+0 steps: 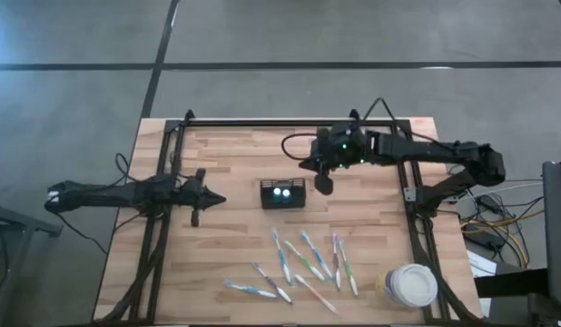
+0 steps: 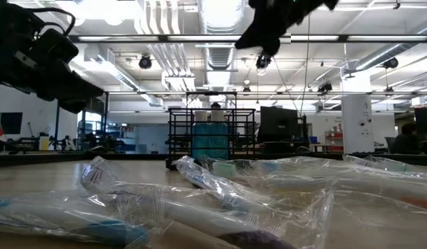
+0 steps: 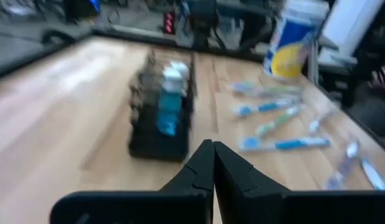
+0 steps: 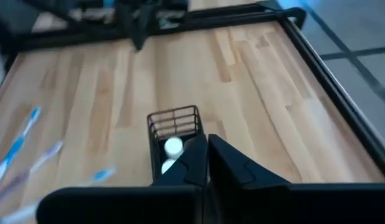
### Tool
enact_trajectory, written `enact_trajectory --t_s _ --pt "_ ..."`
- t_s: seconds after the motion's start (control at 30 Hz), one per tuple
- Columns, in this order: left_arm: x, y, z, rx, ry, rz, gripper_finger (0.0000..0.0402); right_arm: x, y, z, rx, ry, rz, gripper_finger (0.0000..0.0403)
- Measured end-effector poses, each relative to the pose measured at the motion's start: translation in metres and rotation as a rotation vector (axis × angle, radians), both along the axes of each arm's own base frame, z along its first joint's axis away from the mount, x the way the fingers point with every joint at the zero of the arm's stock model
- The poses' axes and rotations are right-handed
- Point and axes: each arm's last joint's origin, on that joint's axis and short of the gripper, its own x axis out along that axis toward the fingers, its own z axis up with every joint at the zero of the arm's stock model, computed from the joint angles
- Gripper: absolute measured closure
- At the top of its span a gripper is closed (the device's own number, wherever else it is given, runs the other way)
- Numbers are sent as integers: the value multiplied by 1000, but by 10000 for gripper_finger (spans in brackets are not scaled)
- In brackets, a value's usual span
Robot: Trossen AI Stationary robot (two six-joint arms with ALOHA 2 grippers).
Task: Pick & Place toothbrushing station
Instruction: Adjust the black wire organizer
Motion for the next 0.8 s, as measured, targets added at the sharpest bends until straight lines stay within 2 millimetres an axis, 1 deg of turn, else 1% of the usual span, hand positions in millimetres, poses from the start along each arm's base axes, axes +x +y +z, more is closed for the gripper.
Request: enact_trajectory --t_s 0.17,0.27,0.37,0.43,0.53,0.6,0.7,0.8 --pt "9 -7 1 -1 -21 -61 399 -2 -8 -34 52 -61 -120 394" --pt "14 -10 1 -17 -26 -84 400 -4 -13 -49 49 -31 -204 394" --pt "19 -13 1 -30 -24 -95 400 -5 -20 -64 85 18 -259 394" --pt "22 -13 -1 -33 11 -92 400 -2 -21 -69 92 30 -269 394" --pt "31 -15 6 -32 8 -95 401 1 -23 -74 97 51 -269 394" --pt "36 -16 3 -30 45 -100 401 3 -23 -80 109 70 -276 394" --pt "47 -18 10 -18 50 -109 401 5 -26 -87 120 102 -292 394" --pt "56 -19 9 -9 74 -114 401 4 -28 -94 127 148 -299 394"
